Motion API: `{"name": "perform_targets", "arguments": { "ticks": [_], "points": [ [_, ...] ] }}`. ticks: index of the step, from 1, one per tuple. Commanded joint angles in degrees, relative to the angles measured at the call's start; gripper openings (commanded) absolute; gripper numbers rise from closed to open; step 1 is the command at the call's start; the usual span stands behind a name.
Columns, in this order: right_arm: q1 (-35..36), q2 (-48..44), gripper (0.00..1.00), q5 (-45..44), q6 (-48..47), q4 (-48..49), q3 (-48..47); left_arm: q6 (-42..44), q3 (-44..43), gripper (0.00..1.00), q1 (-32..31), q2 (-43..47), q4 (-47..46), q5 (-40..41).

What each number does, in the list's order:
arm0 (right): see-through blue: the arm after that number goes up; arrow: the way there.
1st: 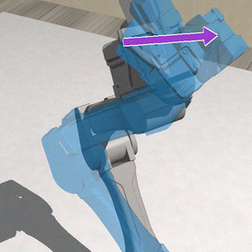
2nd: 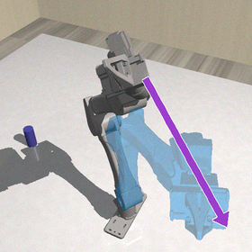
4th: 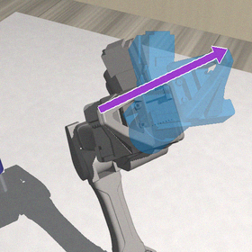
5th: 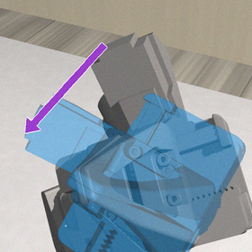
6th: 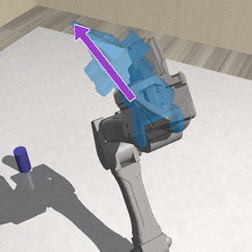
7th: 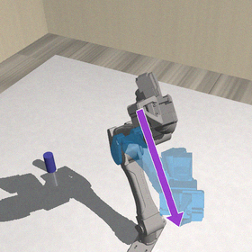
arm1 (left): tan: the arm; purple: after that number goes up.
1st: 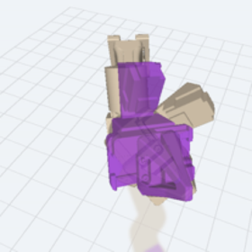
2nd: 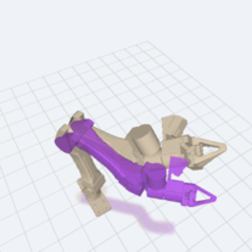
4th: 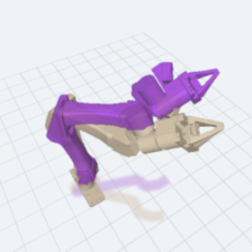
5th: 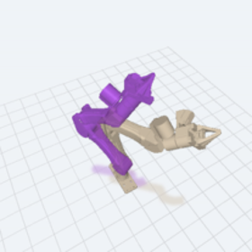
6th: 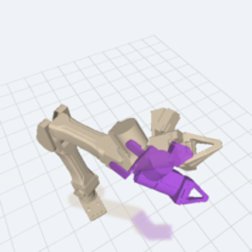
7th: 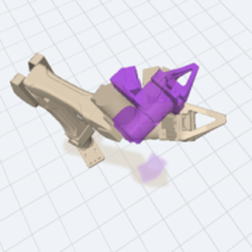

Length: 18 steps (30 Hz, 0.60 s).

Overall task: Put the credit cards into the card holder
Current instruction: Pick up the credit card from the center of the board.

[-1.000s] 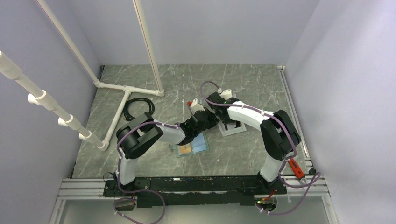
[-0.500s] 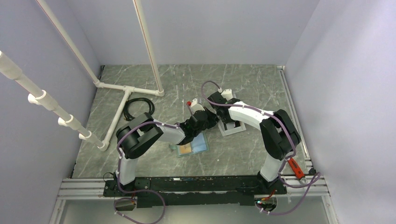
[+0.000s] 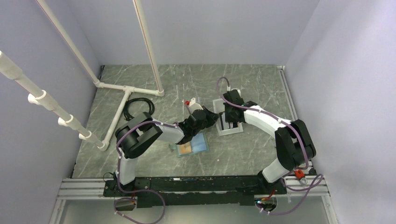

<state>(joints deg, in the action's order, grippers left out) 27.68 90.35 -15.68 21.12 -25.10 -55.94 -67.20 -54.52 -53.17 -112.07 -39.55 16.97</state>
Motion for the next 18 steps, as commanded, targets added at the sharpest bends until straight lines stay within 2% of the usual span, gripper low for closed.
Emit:
{"name": "perform_targets", "arguments": {
  "ticks": [1, 14, 18],
  "points": [
    [-1.20, -2.69, 0.00, 13.34, 1.56, 6.73, 1.26, 2.00, 1.19, 0.00, -0.63, 0.97, 2.10, -0.23],
    [-4.22, -5.12, 0.00, 19.00, 3.56, 8.10, 4.61, 2.18, 1.50, 0.00, -0.66, 1.28, 1.99, -0.38],
    [-4.87, -7.18, 0.07, 22.44, 3.74, 10.13, 6.23, 2.20, 1.57, 0.00, -0.64, 1.33, 1.93, -0.42]
  ]
}}
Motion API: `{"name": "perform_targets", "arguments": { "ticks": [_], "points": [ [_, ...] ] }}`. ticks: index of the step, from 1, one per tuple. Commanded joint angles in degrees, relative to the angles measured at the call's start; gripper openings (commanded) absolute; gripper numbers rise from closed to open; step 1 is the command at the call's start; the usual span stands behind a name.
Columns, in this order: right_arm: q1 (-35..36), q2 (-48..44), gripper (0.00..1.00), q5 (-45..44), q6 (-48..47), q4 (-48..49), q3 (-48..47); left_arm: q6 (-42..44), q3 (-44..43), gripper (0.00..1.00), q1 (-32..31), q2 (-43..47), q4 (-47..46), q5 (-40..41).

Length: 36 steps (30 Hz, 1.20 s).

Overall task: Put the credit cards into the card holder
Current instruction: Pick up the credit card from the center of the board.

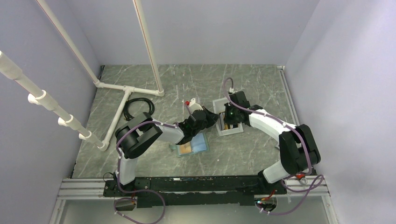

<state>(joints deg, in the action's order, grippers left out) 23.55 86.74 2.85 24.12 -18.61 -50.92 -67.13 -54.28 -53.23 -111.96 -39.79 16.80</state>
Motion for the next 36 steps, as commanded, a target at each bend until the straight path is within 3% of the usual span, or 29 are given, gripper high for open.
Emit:
{"name": "perform_targets", "arguments": {
  "ticks": [1, 6, 15, 25, 32, 36],
  "points": [
    [-0.91, -3.67, 0.08, 4.96, 0.63, 4.00, 1.44, 2.11, 1.29, 0.00, -0.61, 1.22, 2.24, -0.27],
    [-1.98, -4.44, 0.16, 9.18, 1.05, 6.98, 3.38, 2.14, 1.33, 0.00, -0.59, 1.30, 2.13, -0.34],
    [-2.28, -5.92, 0.22, 9.34, 1.10, 7.43, 4.38, 2.18, 1.29, 0.00, -0.58, 1.31, 2.26, -0.49],
    [-3.73, -7.78, 0.45, 14.09, 1.78, 11.82, 7.68, 2.16, 1.45, 0.00, -0.56, 1.34, 2.26, -0.41],
    [-5.42, -6.50, 0.66, 20.57, 0.83, 16.53, 9.87, 2.18, 1.41, 0.00, -0.60, 1.40, 2.42, -0.43],
    [-5.50, -5.18, 0.68, 20.25, 0.59, 16.41, 9.80, 2.33, 1.31, 0.00, -0.56, 1.40, 2.32, -0.49]
  ]
}}
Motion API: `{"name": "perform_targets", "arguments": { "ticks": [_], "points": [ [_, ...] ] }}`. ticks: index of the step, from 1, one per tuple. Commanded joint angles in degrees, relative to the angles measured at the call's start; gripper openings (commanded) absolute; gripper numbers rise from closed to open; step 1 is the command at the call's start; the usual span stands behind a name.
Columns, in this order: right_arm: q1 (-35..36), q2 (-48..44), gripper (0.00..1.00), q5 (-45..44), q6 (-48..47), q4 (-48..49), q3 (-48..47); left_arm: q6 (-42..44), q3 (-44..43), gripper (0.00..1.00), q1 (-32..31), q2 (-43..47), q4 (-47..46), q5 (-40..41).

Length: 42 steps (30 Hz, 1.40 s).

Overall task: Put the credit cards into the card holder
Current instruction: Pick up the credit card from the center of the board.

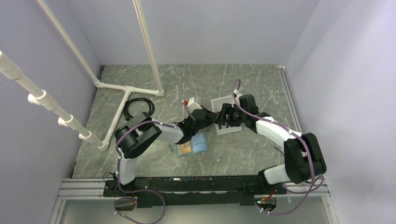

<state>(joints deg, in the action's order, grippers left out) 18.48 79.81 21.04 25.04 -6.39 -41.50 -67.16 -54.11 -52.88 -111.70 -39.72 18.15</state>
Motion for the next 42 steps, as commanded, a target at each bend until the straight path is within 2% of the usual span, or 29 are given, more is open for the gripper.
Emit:
{"name": "perform_targets", "arguments": {
  "ticks": [1, 2, 6, 7, 14, 15, 17, 18, 24, 29, 31, 34, 37, 40, 42],
  "points": [
    [-0.46, 2.06, 0.66, 1.66, -0.34, 4.12, 0.34, 2.30, 1.15, 0.00, -0.95, 1.08, 2.21, -1.88],
    [-0.46, 2.50, 0.63, 1.16, -0.26, 3.92, 0.36, 2.39, 1.16, 0.00, -0.92, 1.10, 2.12, -1.89],
    [-0.76, 3.08, 0.37, 0.56, 0.33, 3.83, 0.43, 2.47, 1.22, 0.00, -0.92, 1.00, 2.04, -2.06],
    [-0.85, 3.02, 0.33, 0.57, 0.36, 3.80, 0.47, 2.53, 1.24, 0.00, -0.97, 1.03, 2.03, -2.07],
    [-0.89, 3.54, 0.29, -3.73, -0.95, 1.57, -0.96, 2.70, 1.09, 0.00, -0.92, 1.21, 2.17, -2.04],
    [-0.90, 3.82, 0.24, -4.40, -1.07, 1.53, -1.10, 2.53, 0.85, 0.00, -0.92, 1.22, 2.75, -2.07],
    [-0.84, 4.12, 0.05, -7.14, -1.13, 0.71, -1.77, 2.71, -0.04, 0.00, -0.95, 1.36, 4.70, -1.68],
    [-0.82, 4.00, 0.00, -8.43, -1.24, -0.41, -2.55, 3.15, -0.98, 0.00, -0.97, 1.51, 6.01, -1.26],
    [-0.55, -1.90, 0.00, -17.31, -2.28, -13.21, -10.13, 0.66, -11.07, 0.00, -0.96, 0.43, 26.60, 3.46],
    [-0.64, -6.66, 0.00, -24.37, -3.42, -21.01, -13.87, 2.09, -21.02, 0.00, -0.57, -4.15, 35.80, 4.40],
    [-0.76, -8.77, 0.00, -27.68, -3.58, -23.48, -15.21, 2.50, -23.83, 0.01, -0.16, -6.61, 35.24, 1.92],
    [-1.07, -11.44, 0.00, -32.03, -3.99, -27.40, -16.99, 2.66, -28.59, 0.18, 0.58, -9.57, 34.67, -1.70],
    [-1.24, -13.13, 0.00, -34.32, -4.65, -29.23, -17.94, 4.31, -32.29, 0.44, 1.16, -11.10, 35.43, -6.10],
    [-1.25, -14.63, 0.00, -33.91, -5.28, -29.88, -18.31, 6.04, -31.14, 0.73, 2.16, -8.85, 36.34, -10.48],
    [-1.25, -15.34, 0.00, -31.65, -5.54, -29.88, -18.57, 7.30, -28.14, 0.81, 3.38, -4.26, 37.93, -14.53]
  ]
}}
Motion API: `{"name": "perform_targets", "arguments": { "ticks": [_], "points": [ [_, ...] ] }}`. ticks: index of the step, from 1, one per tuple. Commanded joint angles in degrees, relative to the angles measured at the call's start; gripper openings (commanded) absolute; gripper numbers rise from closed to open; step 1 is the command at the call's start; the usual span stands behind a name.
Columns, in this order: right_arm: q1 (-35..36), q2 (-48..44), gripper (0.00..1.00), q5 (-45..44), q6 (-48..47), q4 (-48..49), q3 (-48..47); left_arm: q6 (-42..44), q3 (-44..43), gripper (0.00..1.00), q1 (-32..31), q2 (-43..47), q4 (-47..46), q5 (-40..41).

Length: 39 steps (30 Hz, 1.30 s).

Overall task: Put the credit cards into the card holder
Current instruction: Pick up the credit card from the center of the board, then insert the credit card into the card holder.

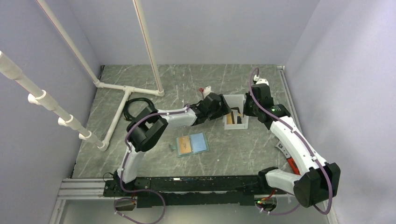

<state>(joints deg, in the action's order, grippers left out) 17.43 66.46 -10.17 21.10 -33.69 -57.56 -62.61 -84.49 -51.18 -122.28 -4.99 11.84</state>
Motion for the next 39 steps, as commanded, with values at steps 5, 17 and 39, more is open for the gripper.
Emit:
{"name": "perform_targets", "arguments": {
  "ticks": [5, 17, 39],
  "points": [
    [-0.01, -3.06, 0.00, 18.01, -1.92, 3.71, -1.24, 7.20, 20.09, 0.91, 8.08, 24.14, -1.95, -23.37],
    [10.70, 1.20, 0.00, 49.22, 28.28, 55.99, 12.49, 13.74, 40.74, 0.91, 19.78, 60.48, -7.16, -51.41],
    [15.09, 2.09, 0.00, 52.06, 43.41, 76.28, 17.61, -5.50, 52.97, 0.52, 21.51, 61.91, -41.93, -47.29]
  ]
}}
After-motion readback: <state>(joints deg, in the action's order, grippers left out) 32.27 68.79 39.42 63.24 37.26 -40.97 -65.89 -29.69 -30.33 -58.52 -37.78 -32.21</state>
